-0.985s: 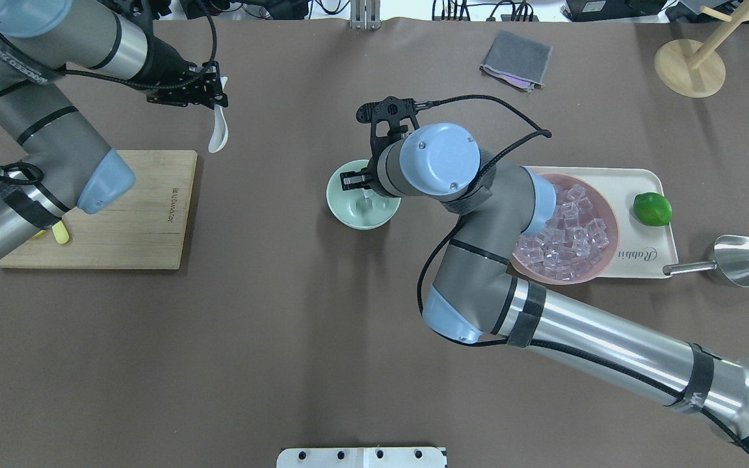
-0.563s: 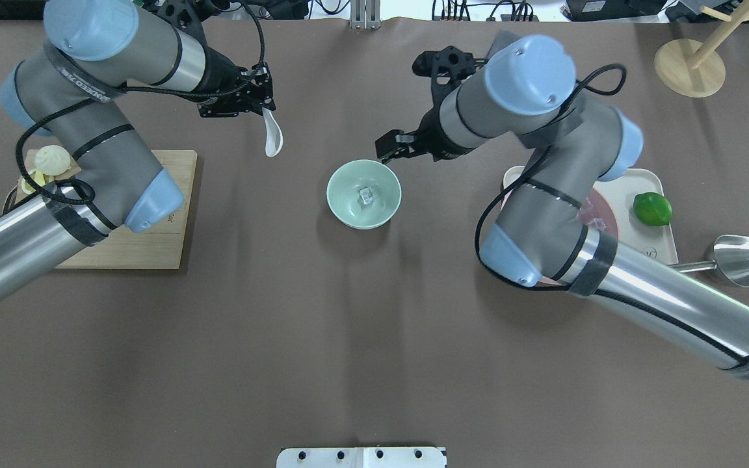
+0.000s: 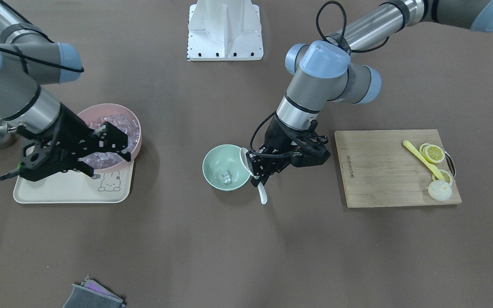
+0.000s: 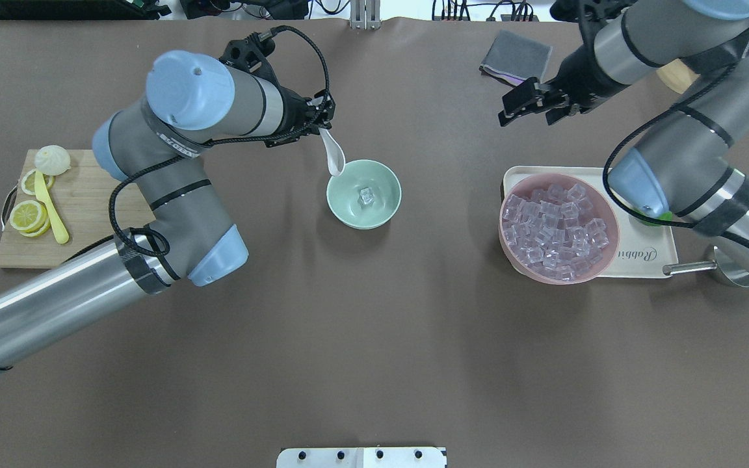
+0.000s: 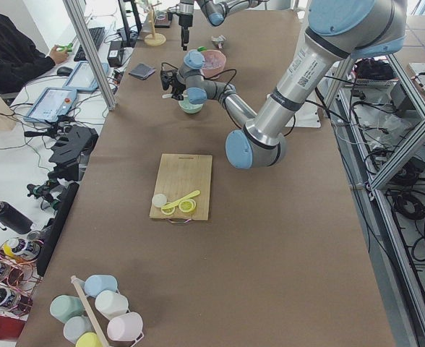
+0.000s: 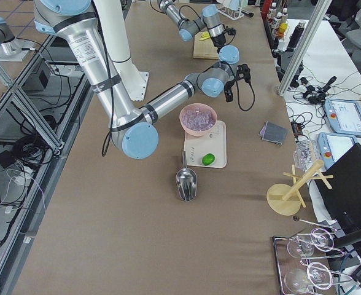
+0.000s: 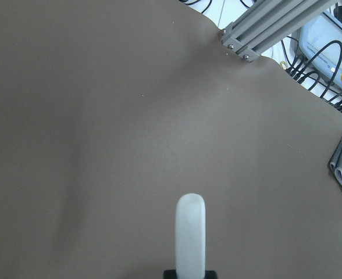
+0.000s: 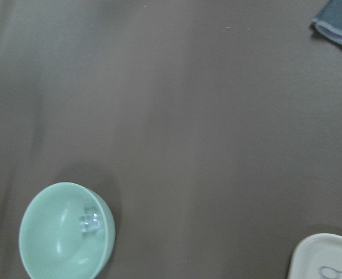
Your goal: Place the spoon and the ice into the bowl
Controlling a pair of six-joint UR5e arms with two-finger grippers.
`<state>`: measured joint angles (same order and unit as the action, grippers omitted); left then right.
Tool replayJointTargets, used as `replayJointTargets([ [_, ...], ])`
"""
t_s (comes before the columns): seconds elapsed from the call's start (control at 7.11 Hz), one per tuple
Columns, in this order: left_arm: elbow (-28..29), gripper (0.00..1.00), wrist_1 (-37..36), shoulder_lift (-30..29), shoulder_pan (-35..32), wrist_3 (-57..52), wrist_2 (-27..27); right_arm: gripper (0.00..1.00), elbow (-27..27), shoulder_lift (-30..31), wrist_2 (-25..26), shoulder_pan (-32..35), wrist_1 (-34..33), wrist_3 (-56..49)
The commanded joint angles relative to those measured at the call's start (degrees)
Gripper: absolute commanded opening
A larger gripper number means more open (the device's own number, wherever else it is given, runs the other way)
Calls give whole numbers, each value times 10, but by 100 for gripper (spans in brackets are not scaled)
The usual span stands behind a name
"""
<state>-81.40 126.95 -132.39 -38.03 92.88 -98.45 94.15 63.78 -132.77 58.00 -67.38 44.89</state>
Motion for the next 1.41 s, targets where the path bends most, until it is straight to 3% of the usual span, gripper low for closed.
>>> replayJointTargets([
  [0.0,35,0,29,-1,54,12,67,99,-4,21,-26,40,-19,-50],
  [0.14,34,0,28,1,70,13,67,99,0,20,-29,48,-30,-57],
  [0.28,30,9,26,-1,74,14,68,99,-3,22,-33,56,-31,-63],
  [0.42,28,32,25,-2,74,21,67,99,-3,21,-33,59,-40,-73],
  [0.56,28,97,23,0,72,16,67,99,-3,20,-33,61,-45,-83],
  [0.84,5,98,10,7,39,4,63,99,-3,20,-49,85,-88,-122],
  [1.27,-122,98,-178,49,-83,-141,-74,100,12,43,-58,171,-237,-329],
])
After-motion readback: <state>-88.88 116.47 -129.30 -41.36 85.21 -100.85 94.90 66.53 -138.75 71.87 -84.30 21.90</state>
